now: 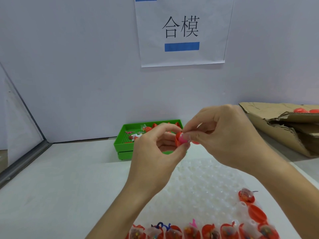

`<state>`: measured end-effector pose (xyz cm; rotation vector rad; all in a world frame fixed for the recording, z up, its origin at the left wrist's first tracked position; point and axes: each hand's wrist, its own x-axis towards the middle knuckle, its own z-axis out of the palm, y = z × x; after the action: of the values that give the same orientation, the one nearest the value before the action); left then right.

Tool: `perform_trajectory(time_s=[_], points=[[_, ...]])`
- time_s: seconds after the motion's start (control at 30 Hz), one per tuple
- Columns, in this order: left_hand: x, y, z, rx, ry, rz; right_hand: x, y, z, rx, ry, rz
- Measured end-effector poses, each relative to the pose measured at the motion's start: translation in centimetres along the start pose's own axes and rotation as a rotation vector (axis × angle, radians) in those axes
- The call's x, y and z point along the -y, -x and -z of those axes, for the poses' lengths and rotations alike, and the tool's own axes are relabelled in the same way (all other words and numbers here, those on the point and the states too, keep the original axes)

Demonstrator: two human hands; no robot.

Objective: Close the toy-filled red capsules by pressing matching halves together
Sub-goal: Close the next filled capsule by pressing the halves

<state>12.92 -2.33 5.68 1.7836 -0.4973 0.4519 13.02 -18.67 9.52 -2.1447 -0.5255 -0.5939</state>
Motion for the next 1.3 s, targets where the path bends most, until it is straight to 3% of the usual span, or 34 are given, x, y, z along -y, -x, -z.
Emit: perform_trajectory(time_s=[0.5, 0.67, 0.7, 0.77, 0.83, 0.9, 1.03, 1.3], points=[[0.3, -0.2, 0.1, -0.021, 0.101, 0.031, 0.2, 0.2, 0.0, 0.020, -0.043, 0.041], [0.3, -0.4, 0.3, -0.034, 0.144, 0.056, -0.4, -0.3, 0.5, -0.184, -0.061, 0.039], [0.3, -0.4, 0.3, -0.036, 0.140, 0.056, -0.8, -0.5, 0.7, -0.171, -0.027, -0.020], [0.3, -0.3, 0.4, -0.037, 0.138, 0.055, -1.6, -0.7, 1.2, 0.025, 0.031, -0.222], [0.2, -0.4, 0.4, -0.035, 0.137, 0.058, -2.0, -0.5, 1.5, 0.267, -0.124, -0.420], [0.2, -0.4, 0.5, -0.027, 0.123, 0.064, -2.0, -0.5, 1.6, 0.384, -0.344, -0.487], [0.4, -0.5, 0.6, -0.008, 0.072, 0.092, -2.2, -0.6, 1.9, 0.370, -0.410, -0.367], [0.5, -0.3, 0.4, -0.002, 0.001, 0.087, -1.6, -0.2, 1.2, 0.278, -0.103, -0.179]])
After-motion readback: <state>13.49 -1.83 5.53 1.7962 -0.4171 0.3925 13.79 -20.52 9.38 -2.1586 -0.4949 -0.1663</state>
